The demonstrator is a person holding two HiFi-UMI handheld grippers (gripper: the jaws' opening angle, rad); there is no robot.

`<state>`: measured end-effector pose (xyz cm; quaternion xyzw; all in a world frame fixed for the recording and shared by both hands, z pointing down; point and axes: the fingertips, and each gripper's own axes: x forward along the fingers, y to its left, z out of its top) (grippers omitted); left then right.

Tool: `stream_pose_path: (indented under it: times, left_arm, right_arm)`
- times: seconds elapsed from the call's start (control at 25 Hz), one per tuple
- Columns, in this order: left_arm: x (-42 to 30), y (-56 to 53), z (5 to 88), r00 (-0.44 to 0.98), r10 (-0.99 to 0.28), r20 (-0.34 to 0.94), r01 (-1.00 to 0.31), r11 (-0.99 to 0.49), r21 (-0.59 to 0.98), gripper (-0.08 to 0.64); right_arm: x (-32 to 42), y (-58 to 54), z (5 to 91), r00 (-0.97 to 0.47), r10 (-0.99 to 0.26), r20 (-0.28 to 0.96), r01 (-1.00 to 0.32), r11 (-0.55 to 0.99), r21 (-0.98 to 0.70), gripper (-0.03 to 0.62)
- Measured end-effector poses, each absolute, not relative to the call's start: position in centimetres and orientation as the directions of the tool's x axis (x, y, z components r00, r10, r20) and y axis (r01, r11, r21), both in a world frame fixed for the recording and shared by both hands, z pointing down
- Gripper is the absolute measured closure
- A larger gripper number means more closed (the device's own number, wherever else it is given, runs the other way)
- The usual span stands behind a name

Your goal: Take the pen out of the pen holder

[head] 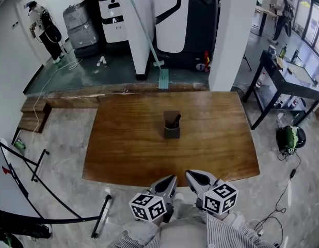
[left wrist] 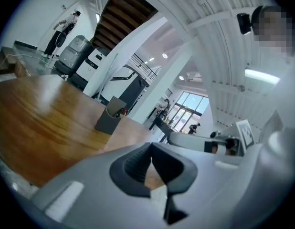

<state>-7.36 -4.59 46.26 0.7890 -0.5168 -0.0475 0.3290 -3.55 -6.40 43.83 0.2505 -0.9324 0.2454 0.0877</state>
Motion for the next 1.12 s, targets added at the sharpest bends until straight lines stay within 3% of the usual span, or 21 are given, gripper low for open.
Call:
stream_pose_path:
  times: [0.28, 1.12]
  left_arm:
    - [-6.4, -8.9, 46.6, 0.472, -0.842, 0.261, -0.778, -0.259, 0.573, 0.552]
    - [-7.7, -12.3, 48.5, 0.515, -0.785, 0.345, -0.76, -0.232, 0.607, 0.552]
  right_arm:
    - [-4.0, -10.5, 44.7, -0.882, -0.362, 0.302, -0.465, 0.774, -0.429, 0.592]
    - [-6.0, -14.1, 46.8, -0.853, -0.388, 0.35, -0.519, 0.705, -0.482, 0.592]
